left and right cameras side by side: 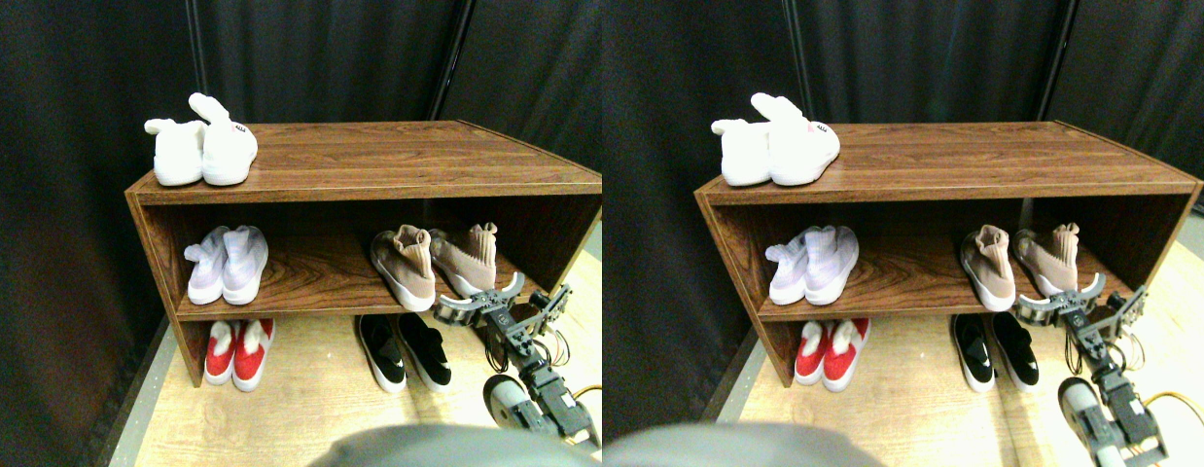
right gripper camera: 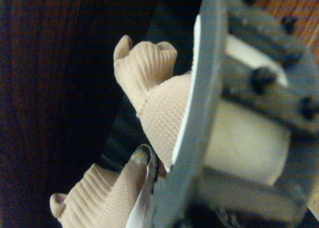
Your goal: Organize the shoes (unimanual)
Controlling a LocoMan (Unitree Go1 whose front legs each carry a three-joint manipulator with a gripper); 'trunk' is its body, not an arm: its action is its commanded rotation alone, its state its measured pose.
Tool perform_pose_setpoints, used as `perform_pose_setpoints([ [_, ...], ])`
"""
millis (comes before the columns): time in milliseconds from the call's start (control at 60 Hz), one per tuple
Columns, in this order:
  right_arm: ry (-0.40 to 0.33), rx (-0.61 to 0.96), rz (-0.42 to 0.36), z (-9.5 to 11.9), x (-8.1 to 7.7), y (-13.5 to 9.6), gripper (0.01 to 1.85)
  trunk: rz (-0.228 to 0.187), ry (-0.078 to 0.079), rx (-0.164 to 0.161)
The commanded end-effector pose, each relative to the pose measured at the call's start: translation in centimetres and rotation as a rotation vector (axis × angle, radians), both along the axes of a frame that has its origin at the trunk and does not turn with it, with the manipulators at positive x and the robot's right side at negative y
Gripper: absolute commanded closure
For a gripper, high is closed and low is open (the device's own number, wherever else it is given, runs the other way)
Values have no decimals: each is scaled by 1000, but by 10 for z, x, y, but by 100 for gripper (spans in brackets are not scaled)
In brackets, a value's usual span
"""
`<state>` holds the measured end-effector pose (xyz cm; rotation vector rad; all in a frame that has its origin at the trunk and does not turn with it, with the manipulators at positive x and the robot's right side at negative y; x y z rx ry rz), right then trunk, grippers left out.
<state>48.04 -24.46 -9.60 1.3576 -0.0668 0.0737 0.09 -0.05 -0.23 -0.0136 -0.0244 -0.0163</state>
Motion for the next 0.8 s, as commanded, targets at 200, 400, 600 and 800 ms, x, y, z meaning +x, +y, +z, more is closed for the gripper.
perform_pose_setpoints([
  [200, -49, 13, 32, 13, -12, 0, 35, -5, -2, 7],
  [400, -65, -34, 35, 19, -31, -6, 34, -13, -1, 12],
  [600, -99, -80, 15, 28, -49, -16, 40, -19, 0, 14],
  [800, -142, -96, -52, 40, -69, -36, 50, -23, 3, 11],
])
